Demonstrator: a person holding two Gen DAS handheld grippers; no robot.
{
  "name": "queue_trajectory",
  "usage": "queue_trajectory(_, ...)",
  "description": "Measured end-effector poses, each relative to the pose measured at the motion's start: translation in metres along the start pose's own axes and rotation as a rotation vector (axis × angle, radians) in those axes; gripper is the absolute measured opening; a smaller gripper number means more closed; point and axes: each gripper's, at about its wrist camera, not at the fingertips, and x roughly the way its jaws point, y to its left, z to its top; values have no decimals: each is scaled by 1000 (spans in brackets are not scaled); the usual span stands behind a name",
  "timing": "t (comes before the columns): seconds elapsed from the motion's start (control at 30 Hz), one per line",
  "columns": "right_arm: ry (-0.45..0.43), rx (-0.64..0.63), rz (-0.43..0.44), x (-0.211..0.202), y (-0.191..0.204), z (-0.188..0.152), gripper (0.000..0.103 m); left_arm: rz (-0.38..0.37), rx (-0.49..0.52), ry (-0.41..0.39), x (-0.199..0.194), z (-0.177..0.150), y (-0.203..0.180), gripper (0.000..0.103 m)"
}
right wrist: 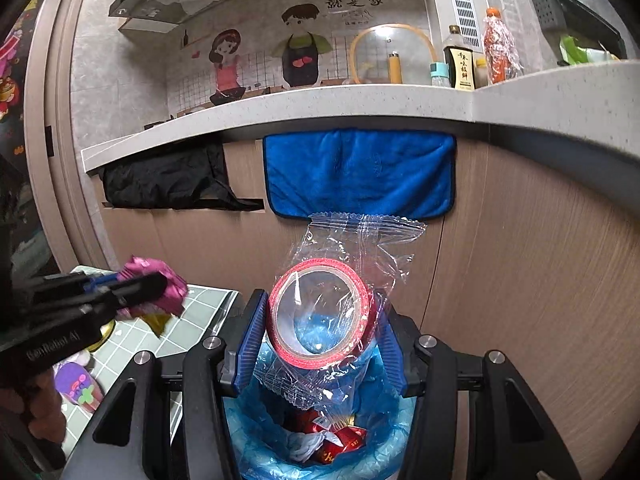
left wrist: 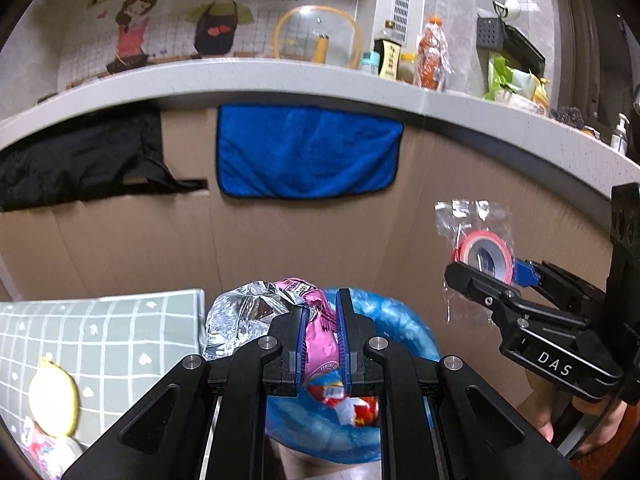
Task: Collect trash
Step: 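Carry the foil wrapper with the left gripper while the right gripper carries the tape roll to the bin, then open both grippers over the bin, dropping the foil wrapper and tape roll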
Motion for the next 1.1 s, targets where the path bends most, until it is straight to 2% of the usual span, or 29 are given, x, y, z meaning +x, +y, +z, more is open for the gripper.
queue_trajectory(0.27,44,-6,-31,12,-18,-9,49,-49,0,105,37,-21,-10,14)
queue_trajectory(0.37,89,26,7,23,-23,-18,49,-62,-8,151,55,-30,-12,14)
queue_trajectory(0.53,149,39,15,41,-28,-34,49,-84,-10,220,81,-39,-9,14)
queue_trajectory(0.77,228,77,31,68,-38,-55,49,-79,-71,265,107,-45,7,14)
queue_trajectory(0.9,265,92,43,83,-39,-65,49,-116,-84,285,117,-46,10,15)
queue_trajectory(0.93,271,101,47,86,-40,-67,49,-125,-93,291,120,-45,11,17)
queue_trajectory(1.03,304,143,72,95,-45,-73,49,-131,-129,298,123,-40,15,30)
queue_trajectory(1.1,307,157,70,97,-48,-75,49,-147,-155,295,122,-36,19,33)
